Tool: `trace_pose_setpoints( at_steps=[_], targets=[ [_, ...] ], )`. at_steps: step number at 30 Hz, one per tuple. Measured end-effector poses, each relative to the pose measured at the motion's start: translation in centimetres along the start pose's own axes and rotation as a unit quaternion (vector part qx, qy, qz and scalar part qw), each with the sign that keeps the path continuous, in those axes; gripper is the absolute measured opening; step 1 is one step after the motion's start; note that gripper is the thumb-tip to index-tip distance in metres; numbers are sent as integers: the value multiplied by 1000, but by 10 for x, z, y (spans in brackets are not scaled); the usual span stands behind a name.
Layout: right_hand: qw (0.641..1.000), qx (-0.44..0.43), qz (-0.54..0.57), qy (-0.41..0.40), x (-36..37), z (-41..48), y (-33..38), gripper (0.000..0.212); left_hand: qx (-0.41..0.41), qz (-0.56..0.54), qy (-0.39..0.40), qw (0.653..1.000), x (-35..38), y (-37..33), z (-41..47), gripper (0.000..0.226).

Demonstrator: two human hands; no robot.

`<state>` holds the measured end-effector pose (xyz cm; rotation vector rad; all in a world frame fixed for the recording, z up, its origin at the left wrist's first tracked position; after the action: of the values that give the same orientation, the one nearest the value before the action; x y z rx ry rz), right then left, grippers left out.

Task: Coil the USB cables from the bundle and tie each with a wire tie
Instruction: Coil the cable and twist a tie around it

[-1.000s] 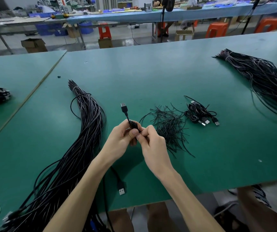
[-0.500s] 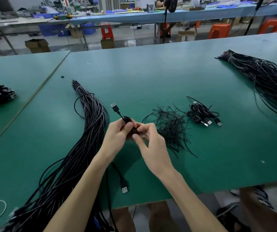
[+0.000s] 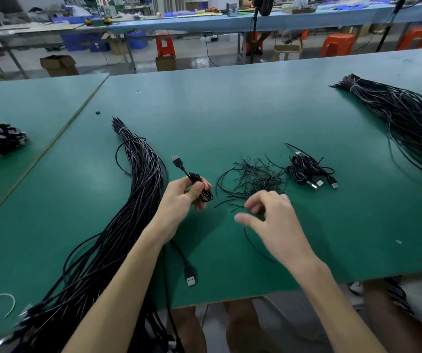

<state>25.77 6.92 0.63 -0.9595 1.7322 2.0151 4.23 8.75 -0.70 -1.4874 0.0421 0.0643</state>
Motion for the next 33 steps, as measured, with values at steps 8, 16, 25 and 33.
trace_pose_setpoints(
  at_steps=[8, 16, 25, 33],
  targets=[
    [990, 60, -118, 53, 21, -13, 3, 24, -6, 24, 9, 1000, 4, 0, 0, 20],
    [961, 65, -237, 126, 36, -5, 13, 32, -8, 29, 26, 999, 8, 1, 1, 18],
    [960, 17, 279, 24, 24, 16, 23, 19, -3, 13, 67, 998, 15, 0, 0, 18],
    [829, -1, 553, -84, 27, 31, 7, 12, -19, -36, 90, 995, 18, 0, -2, 18]
  ],
)
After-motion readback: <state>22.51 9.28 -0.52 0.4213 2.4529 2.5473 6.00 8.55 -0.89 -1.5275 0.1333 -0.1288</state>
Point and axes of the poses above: each hand's wrist, its own z-axis towards the middle knuckle, its own x-axis out of the palm, y = z × x, the point moved 8 cm from there along z, towards the middle knuckle, and after that the axes turned 6 degrees about y, right-handed, at the moved point
